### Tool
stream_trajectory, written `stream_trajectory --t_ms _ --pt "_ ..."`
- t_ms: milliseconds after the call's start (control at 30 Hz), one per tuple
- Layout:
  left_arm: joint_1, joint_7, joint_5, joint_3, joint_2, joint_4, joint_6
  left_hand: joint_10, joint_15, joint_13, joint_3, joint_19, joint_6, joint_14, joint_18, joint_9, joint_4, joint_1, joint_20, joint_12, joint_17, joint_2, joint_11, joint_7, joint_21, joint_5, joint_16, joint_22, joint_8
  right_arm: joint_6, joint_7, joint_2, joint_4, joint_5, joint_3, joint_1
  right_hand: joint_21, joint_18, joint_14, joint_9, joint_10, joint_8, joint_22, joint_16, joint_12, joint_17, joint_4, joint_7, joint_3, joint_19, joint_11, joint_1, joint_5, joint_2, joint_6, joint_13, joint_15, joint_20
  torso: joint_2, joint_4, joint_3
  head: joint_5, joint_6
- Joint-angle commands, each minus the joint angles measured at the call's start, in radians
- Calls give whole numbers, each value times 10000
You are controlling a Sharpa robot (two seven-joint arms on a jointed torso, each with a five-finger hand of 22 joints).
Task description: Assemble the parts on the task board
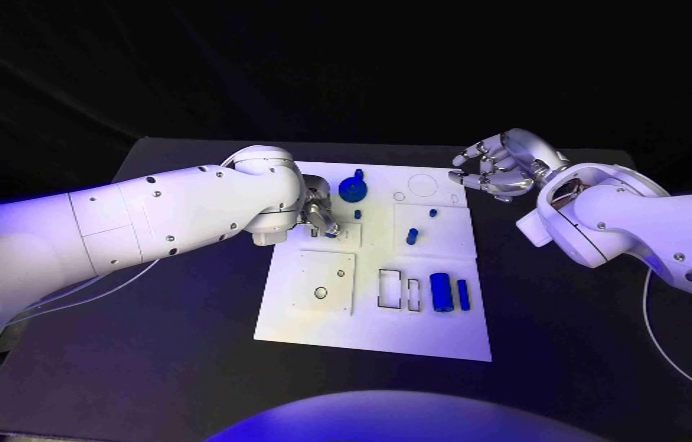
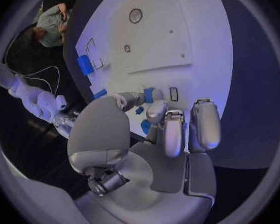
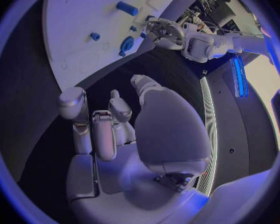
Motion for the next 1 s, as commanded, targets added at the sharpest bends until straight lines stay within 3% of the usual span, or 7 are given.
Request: stream_trajectory --t_ms 33,1000 --pt "-42 -115 26 -23 46 -8 437 56 -51 24 2026 57 122 1056 -174 -11 -2059 79 20 33 2632 -20 3 -114 29 16 63 1166 25 -27 120 9 -3 -3 0 -7 48 87 570 11 63 69 7 21 27 878 25 -54 74 78 22 -132 44 3 47 -3 -61 -7 4 5 0 -6 -1" --pt "-36 -356 785 17 243 -492 116 110 -66 -16 2088 76 172 1056 -180 -138 -2021 -88 4 -43 2632 98 -15 -126 28 -350 63 1201 -127 -35 132 33 -33 7 0 -26 -1 97 560 14 32 70 -30 3 -10 843 25 -54 87 57 22 -142 64 -4 46 -50 -62 -8 2 7 8 -18 4"
